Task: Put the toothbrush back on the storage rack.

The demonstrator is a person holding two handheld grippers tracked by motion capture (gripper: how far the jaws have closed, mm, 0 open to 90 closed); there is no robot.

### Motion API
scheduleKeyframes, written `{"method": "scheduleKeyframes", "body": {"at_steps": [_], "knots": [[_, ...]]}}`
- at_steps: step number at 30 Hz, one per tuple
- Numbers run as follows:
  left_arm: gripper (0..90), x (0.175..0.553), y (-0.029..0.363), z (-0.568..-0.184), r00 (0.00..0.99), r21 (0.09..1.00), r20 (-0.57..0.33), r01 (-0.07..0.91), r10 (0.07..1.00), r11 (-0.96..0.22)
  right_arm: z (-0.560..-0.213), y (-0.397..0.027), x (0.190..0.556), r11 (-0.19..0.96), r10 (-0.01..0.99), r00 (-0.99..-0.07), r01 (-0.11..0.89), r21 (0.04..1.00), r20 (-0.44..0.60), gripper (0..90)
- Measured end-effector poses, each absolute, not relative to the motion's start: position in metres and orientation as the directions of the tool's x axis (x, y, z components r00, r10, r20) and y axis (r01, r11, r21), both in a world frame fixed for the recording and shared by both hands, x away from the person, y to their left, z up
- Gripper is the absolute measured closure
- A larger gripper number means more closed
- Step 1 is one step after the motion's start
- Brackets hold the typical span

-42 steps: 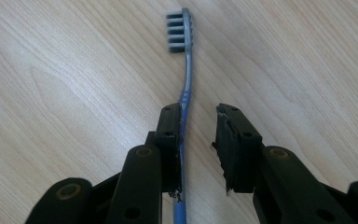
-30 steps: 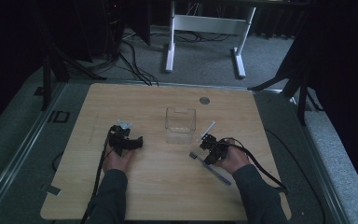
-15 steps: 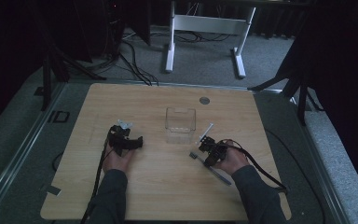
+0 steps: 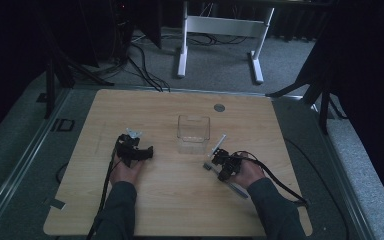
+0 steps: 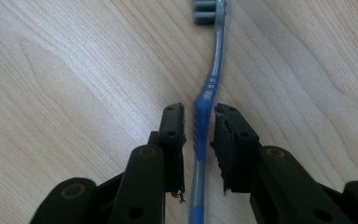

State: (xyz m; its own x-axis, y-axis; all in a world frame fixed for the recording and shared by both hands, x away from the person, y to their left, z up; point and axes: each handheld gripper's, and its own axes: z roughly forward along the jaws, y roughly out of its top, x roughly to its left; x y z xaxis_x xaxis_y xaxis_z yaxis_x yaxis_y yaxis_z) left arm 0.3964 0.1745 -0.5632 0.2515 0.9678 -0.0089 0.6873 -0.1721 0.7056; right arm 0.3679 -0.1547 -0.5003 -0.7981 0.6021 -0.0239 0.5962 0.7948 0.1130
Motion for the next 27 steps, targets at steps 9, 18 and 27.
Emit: {"method": "scheduleKeyframes", "body": {"at_steps": [9, 18, 27], "knots": [[12.4, 0.396, 0.175, -0.563, 0.252, 0.705, -0.009, 0.688, 0.968, -0.173, -0.501, -0.154, 0.369, 0.794, 0.604, -0.796, 0.599, 0.106, -0.026, 72.6], [12.4, 0.396, 0.175, -0.563, 0.252, 0.706, -0.009, 0.687, 0.968, -0.172, -0.507, -0.155, 0.371, 0.791, 0.608, -0.794, 0.603, 0.099, -0.021, 73.2], [12.4, 0.396, 0.175, -0.563, 0.251, 0.706, -0.009, 0.687, 0.968, -0.172, -0.511, -0.157, 0.372, 0.791, 0.608, -0.794, 0.604, 0.092, -0.013, 74.9]]}}
